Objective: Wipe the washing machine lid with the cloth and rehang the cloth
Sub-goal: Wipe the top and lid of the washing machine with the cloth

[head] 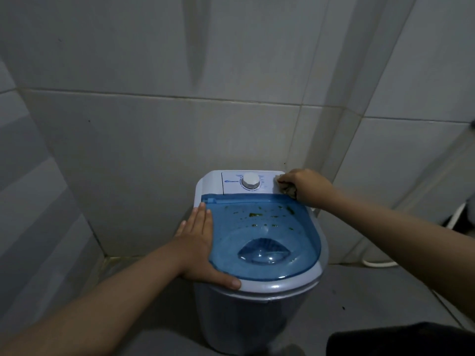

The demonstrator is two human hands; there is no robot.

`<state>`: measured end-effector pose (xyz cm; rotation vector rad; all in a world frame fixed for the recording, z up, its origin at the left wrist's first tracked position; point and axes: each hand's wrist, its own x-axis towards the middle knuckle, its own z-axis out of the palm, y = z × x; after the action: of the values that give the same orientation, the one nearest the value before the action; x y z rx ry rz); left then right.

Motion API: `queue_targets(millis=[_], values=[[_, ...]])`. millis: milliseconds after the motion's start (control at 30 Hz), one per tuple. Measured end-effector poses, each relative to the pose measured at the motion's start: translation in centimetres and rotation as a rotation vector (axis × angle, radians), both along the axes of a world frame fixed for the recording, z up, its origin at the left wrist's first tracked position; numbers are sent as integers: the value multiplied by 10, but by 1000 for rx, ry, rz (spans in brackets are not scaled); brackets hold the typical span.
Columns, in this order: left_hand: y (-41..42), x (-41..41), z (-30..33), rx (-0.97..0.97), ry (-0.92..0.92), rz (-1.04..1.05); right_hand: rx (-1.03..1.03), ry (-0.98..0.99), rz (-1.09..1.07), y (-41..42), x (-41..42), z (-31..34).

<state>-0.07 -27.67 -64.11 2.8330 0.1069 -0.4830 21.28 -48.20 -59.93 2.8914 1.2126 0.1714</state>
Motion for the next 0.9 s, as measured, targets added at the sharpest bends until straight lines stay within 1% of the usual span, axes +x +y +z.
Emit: queue_targets(millis=[200, 433, 733, 900], values=[[0, 1, 1, 9, 8, -1, -76, -10, 21, -17, -37, -4], [-2, 0, 3, 17, 9, 1, -90, 17, -50, -30, -83, -6], [-3, -1, 5, 12, 8, -1, -251, 89, -130, -34, -146, -5], [-3, 0, 4, 20, 9, 2, -296, 112, -104, -31, -172, -1]])
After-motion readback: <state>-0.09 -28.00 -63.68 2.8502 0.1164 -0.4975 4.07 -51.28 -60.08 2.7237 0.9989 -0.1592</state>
